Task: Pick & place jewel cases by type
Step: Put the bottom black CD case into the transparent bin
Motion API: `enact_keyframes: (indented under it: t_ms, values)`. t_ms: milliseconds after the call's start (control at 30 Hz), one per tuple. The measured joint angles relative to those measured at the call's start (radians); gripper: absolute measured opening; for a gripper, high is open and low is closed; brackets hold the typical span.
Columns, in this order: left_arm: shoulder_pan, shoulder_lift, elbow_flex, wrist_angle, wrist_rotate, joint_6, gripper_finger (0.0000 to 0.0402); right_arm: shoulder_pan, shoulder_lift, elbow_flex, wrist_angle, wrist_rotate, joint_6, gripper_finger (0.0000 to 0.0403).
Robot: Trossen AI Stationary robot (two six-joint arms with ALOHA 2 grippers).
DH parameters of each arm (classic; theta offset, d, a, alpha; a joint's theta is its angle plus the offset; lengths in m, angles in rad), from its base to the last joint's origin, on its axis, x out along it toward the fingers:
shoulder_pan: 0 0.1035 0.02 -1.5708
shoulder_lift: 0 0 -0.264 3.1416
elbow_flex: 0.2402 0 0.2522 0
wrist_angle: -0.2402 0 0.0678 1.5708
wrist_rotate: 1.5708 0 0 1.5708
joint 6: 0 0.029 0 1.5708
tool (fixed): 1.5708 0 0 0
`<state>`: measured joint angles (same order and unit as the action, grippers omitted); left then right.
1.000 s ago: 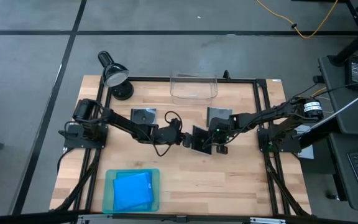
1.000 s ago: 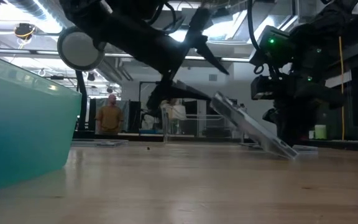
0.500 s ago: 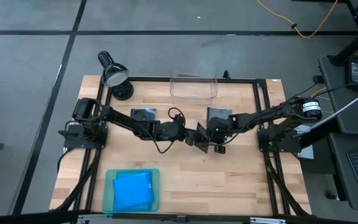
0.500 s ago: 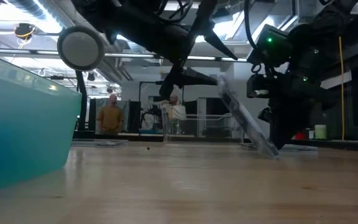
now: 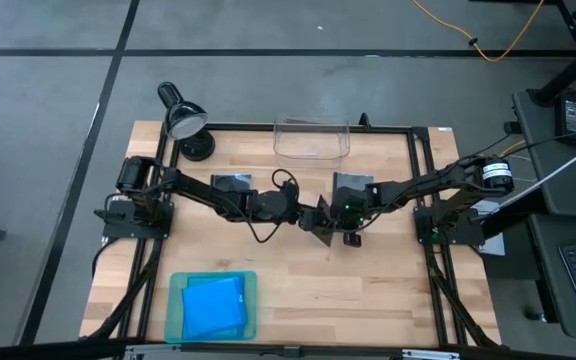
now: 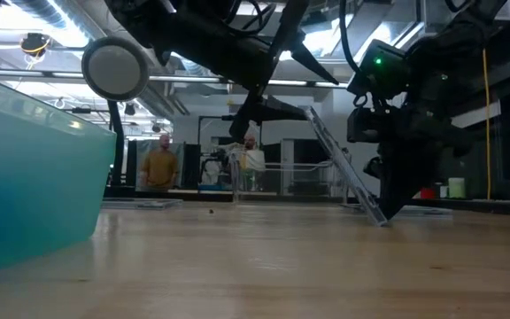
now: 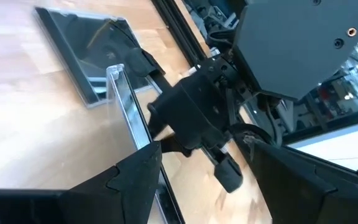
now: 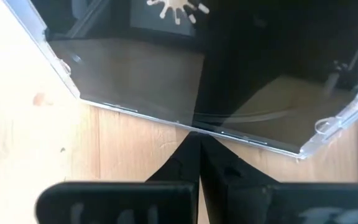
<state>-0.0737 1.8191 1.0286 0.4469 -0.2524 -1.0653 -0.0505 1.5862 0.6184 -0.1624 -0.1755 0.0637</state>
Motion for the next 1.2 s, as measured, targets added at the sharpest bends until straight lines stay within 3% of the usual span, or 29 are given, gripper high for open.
enact_keyframes:
  t_ms: [133, 600, 667, 833, 900, 1033, 1200]
  values:
    - [0.012, -0.001, 0.000, 0.007, 0.071, -0.010, 0.0239, 0.000, 0.001, -0.002, 0.026, -0.004, -0.017, 0.0007]
    - [0.045, 0.000, -0.001, 0.028, 0.176, 0.022, 0.0196, 0.002, 0.006, -0.004, 0.069, -0.005, -0.028, 0.0007]
    - [0.046, -0.008, 0.000, -0.020, 0.186, 0.033, 0.0194, 0.002, 0.006, -0.004, 0.069, -0.005, -0.026, 0.0007]
    - [0.054, -0.062, -0.004, -0.481, 0.206, 0.112, 0.0190, 0.002, 0.006, -0.004, 0.067, -0.004, -0.024, 0.0007]
    - [0.061, -0.036, -0.017, -0.584, 0.207, 0.130, 0.0190, 0.002, 0.006, -0.004, 0.068, -0.004, -0.022, 0.0007]
    - [0.071, -0.036, -0.023, -0.496, 0.259, 0.106, 0.0191, 0.002, 0.007, -0.004, 0.070, -0.003, -0.021, 0.0007]
    - [0.053, -0.026, -0.027, -0.547, 0.223, 0.082, 0.0190, 0.004, 0.007, -0.003, 0.062, -0.002, -0.021, 0.0007]
